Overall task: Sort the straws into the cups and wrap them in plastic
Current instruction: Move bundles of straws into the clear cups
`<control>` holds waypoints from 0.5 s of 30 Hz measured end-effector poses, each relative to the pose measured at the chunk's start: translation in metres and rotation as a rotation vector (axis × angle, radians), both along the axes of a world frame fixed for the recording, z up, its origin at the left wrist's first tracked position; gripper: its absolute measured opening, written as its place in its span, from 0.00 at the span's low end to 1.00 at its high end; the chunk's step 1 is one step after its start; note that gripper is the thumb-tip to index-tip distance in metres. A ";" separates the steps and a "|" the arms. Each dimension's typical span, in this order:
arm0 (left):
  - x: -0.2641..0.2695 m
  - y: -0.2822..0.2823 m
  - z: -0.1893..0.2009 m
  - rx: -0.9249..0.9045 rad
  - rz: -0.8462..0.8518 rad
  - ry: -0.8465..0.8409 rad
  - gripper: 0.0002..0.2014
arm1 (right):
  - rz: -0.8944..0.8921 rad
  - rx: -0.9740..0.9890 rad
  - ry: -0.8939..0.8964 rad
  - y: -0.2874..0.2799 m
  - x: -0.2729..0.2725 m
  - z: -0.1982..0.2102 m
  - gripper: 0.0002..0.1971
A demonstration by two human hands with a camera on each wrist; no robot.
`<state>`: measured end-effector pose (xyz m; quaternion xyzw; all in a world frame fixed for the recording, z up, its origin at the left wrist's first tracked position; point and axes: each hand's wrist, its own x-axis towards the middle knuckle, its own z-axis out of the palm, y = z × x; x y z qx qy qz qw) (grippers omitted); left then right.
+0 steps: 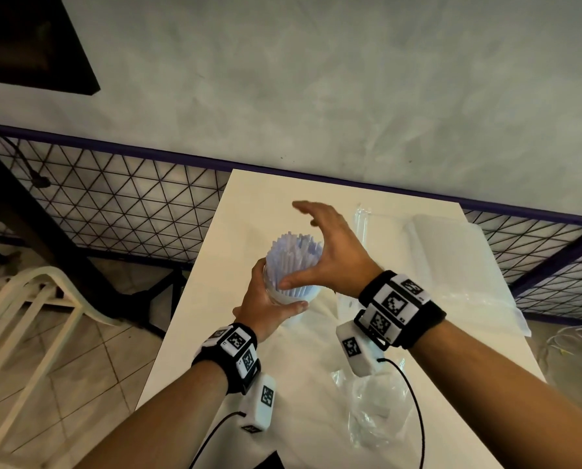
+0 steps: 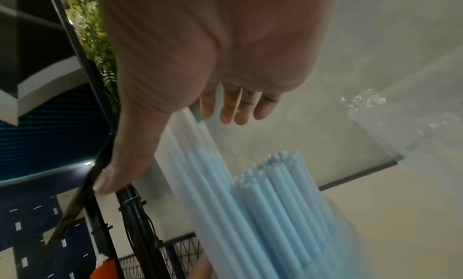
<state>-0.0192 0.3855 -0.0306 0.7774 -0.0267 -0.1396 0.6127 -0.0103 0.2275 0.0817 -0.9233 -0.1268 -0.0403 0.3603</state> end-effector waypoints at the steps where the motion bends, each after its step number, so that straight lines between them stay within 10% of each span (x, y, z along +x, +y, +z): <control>1: 0.000 0.000 -0.001 -0.002 -0.003 0.002 0.49 | 0.014 0.003 -0.054 0.000 -0.002 0.002 0.57; 8: 0.001 -0.004 0.002 -0.070 -0.036 -0.054 0.39 | 0.217 -0.378 -0.372 0.013 -0.013 -0.034 0.27; 15: 0.003 0.000 -0.006 -0.052 -0.021 -0.055 0.44 | 0.133 -0.201 -0.416 0.007 -0.005 -0.048 0.17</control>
